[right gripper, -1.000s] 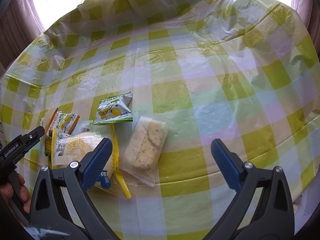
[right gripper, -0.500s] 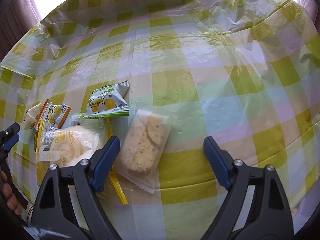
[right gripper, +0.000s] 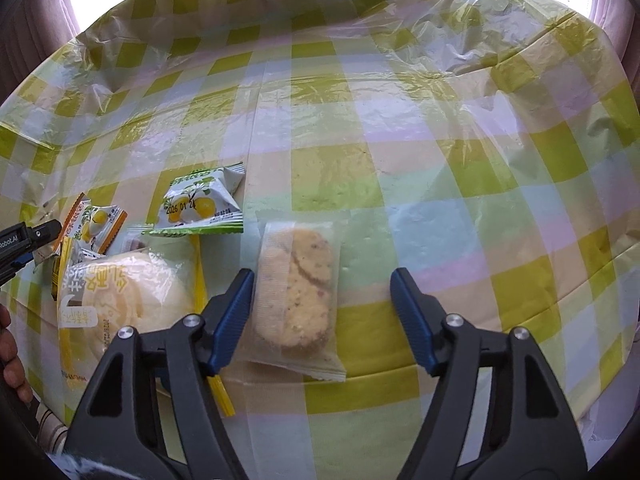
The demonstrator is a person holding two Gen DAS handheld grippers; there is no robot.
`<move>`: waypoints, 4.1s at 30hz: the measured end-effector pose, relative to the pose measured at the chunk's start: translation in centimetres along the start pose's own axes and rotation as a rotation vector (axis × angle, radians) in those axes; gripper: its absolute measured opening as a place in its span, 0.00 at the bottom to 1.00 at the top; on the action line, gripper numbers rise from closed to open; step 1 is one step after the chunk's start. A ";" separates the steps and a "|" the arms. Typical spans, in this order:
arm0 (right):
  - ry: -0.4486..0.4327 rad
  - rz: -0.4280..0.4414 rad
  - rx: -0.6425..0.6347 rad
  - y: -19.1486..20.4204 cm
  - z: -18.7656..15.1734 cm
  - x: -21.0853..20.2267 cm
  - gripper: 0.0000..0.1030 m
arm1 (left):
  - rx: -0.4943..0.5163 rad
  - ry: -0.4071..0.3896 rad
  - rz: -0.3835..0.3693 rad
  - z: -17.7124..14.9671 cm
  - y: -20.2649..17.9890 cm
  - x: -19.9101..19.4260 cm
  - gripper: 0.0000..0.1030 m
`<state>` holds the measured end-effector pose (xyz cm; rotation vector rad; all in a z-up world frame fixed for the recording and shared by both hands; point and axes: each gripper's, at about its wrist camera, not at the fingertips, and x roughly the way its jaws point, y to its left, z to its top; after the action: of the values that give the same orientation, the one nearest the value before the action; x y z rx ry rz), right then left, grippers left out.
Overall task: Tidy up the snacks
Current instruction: 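Grasp a clear nut bag with left tool while right tool grasps a clear cookie packet, then carry the nut bag and cookie packet toward the white box, then open both tools over the white box to drop the two snacks, then move both open tools back over the remaining snacks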
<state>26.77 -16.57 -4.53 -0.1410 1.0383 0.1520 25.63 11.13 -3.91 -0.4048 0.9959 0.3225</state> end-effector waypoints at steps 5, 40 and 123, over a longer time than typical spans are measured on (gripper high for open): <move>-0.008 0.001 0.009 -0.4 0.1 -0.2 0.39 | 0.006 -0.027 -0.019 -0.9 0.3 -0.6 0.37; -0.100 0.075 0.104 -5.7 -3.4 -7.9 0.38 | 0.156 -0.150 -0.168 -7.8 -8.6 -11.5 0.36; -0.185 0.067 0.242 -17.6 -7.9 -16.1 0.75 | 0.267 -0.170 -0.370 -10.4 -15.3 -13.3 0.52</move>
<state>15.40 -36.27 6.17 0.1254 0.8698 0.0970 17.93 -8.23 5.24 -0.3052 0.7657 -0.1089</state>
